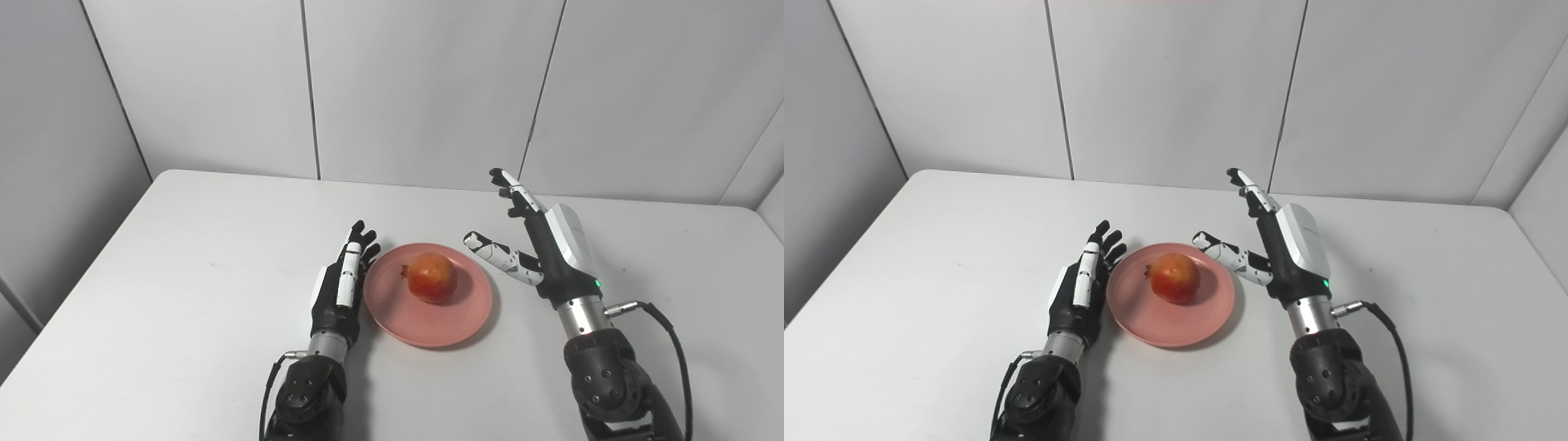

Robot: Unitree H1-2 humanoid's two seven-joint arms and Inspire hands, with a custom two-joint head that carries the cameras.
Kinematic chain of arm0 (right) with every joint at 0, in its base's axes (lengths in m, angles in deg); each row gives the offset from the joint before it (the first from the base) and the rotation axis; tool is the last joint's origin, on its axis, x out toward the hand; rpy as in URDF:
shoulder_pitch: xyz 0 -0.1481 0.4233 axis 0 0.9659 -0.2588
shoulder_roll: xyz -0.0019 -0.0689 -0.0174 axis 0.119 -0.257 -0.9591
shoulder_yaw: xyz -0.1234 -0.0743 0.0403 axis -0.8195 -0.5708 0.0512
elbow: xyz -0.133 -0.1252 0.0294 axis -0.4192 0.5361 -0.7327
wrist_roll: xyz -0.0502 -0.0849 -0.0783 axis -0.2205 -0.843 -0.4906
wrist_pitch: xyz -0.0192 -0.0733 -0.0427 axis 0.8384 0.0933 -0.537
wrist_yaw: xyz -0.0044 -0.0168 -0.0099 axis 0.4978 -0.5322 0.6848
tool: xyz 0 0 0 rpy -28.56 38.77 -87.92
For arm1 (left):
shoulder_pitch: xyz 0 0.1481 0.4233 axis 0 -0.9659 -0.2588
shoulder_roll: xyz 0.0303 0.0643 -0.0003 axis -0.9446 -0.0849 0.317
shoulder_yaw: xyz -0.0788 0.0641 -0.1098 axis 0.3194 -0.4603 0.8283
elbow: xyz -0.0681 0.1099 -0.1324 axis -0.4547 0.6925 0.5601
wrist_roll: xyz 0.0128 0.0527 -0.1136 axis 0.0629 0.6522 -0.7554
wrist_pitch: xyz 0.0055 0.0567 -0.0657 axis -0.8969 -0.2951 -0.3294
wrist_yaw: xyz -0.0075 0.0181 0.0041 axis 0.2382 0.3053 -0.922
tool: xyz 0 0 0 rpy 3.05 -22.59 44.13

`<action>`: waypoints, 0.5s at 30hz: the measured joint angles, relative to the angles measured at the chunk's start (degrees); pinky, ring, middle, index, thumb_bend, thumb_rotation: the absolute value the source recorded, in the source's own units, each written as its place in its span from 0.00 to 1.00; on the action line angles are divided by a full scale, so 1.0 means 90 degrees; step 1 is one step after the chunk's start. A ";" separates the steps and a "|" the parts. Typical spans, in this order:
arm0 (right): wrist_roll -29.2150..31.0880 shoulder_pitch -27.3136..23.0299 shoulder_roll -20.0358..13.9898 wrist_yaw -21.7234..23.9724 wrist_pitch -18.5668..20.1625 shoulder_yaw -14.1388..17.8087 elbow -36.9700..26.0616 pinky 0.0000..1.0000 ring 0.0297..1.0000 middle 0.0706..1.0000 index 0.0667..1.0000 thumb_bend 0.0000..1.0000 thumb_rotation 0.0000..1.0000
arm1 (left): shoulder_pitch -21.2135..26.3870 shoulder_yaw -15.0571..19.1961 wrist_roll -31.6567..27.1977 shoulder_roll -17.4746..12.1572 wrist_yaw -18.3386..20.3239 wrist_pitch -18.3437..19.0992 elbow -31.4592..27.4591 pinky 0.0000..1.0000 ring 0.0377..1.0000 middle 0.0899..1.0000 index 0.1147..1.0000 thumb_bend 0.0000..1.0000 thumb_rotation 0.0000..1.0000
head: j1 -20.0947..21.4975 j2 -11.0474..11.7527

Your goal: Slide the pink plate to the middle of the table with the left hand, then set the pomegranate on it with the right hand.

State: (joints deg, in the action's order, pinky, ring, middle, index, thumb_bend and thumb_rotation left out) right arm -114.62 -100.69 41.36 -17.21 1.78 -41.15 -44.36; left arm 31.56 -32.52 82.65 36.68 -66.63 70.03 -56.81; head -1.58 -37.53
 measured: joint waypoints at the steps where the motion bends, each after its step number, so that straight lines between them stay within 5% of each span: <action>1: 0.0160 0.0071 0.0005 0.0041 0.0009 0.0082 -0.0022 0.82 0.87 0.89 0.89 0.70 1.00 | -0.0006 0.0000 -0.0001 -0.0018 0.0010 0.0014 -0.0012 0.94 0.94 0.95 0.95 0.43 1.00 | 0.0010 0.0010; 7: 0.1324 0.0412 0.0087 0.0542 0.0518 0.0489 -0.0118 0.86 0.94 0.95 0.95 0.63 1.00 | -0.0094 0.0000 -0.0005 -0.0073 0.0045 0.0074 -0.0155 0.94 0.94 0.95 0.95 0.41 1.00 | 0.0049 0.0010; 15: 0.2670 0.0573 0.0428 0.0943 0.0962 0.0726 -0.0124 0.98 0.99 1.00 1.00 0.35 1.00 | -0.0367 -0.0078 0.0000 -0.0231 0.0220 0.0104 -0.0464 0.95 0.95 0.97 0.97 0.43 1.00 | 0.0078 0.0020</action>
State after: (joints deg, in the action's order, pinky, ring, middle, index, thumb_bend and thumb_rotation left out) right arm -90.59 -95.54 45.21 -8.72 10.44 -34.62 -45.48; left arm 28.26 -33.22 82.65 34.60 -64.65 70.97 -60.99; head -0.88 -37.35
